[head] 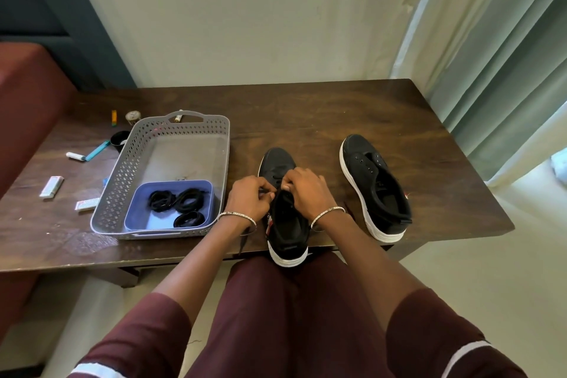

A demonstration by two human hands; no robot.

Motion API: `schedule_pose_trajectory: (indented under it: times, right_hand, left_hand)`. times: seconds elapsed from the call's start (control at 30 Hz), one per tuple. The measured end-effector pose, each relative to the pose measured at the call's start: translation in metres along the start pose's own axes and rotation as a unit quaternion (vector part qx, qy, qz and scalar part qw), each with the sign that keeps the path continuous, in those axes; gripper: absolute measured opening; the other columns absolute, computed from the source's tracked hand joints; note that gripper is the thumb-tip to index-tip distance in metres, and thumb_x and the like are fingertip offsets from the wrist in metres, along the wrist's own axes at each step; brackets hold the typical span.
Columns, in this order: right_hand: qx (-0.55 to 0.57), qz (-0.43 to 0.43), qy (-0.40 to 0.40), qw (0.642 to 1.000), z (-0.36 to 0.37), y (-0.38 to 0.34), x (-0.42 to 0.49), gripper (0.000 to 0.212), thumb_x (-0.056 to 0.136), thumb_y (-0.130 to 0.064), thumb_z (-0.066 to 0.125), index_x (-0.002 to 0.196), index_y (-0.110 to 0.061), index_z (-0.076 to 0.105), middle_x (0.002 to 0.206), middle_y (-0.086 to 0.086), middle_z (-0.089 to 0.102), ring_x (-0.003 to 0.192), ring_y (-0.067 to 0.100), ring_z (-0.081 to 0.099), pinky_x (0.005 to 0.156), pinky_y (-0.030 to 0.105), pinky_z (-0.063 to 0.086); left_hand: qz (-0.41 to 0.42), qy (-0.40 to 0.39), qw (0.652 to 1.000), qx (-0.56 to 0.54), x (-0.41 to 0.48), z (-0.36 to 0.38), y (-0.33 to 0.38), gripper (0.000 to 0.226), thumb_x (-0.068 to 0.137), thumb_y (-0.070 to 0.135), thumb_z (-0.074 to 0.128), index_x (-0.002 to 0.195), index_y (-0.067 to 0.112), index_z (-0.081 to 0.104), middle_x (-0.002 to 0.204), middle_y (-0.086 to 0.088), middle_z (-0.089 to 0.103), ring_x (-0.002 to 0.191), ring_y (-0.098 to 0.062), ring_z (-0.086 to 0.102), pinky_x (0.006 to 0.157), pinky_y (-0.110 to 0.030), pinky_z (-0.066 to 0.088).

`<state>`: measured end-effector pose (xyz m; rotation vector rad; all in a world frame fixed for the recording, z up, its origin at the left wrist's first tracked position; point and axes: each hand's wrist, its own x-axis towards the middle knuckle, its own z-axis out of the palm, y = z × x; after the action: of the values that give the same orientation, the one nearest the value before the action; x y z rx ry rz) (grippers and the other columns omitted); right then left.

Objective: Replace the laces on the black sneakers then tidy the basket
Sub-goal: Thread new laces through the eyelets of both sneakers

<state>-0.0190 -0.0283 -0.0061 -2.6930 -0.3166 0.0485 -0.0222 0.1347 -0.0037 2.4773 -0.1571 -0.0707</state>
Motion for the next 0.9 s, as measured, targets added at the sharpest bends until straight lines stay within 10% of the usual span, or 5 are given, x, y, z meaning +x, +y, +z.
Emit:
schedule_pose_trajectory:
  times: [0.2,0.37,0.63,0.9]
  right_hand:
    - [0.056,0.006,0.027,0.998,0.011,0.005,-0.003,0.005,0.097,-0.019,0.049,0.097,-0.021,0.053,0.104,-0.003,0.060,0.099,0.022,0.053,0.082,0.045,0.045]
    - [0.098,0.037,0.039,0.994,0.014,0.005,0.000,0.008,0.095,-0.027,0.054,0.101,-0.024,0.058,0.101,-0.009,0.064,0.098,0.020,0.054,0.083,0.042,0.045]
    - [0.188,0.056,0.090,0.976,0.025,0.006,-0.009,0.010,0.095,-0.032,0.049,0.097,-0.026,0.058,0.094,-0.010,0.063,0.093,0.021,0.060,0.081,0.047,0.050]
    - [0.283,0.072,0.117,0.949,0.033,0.003,-0.039,0.034,0.082,-0.001,0.064,0.113,-0.011,0.054,0.108,-0.003,0.064,0.104,0.010,0.060,0.091,0.017,0.042]
  left_hand:
    - [-0.116,-0.048,0.990,-0.058,0.007,0.003,0.006,0.013,0.090,0.016,0.061,0.083,0.019,0.071,0.080,-0.002,0.067,0.076,-0.019,0.061,0.072,-0.029,0.048]
    - [-0.320,-0.138,0.893,-0.285,0.013,0.003,0.021,0.027,0.092,0.011,0.050,0.065,0.011,0.052,0.062,-0.004,0.045,0.050,-0.016,0.032,0.050,-0.026,0.025]
    - [-0.366,-0.144,0.852,-0.344,0.012,0.006,0.023,0.032,0.091,0.020,0.044,0.059,0.015,0.042,0.057,-0.001,0.037,0.050,-0.014,0.026,0.054,-0.027,0.026]
    - [-0.360,-0.159,0.827,-0.401,0.012,-0.001,0.020,0.039,0.088,0.019,0.043,0.050,0.016,0.038,0.048,-0.001,0.046,0.050,-0.015,0.036,0.052,-0.027,0.035]
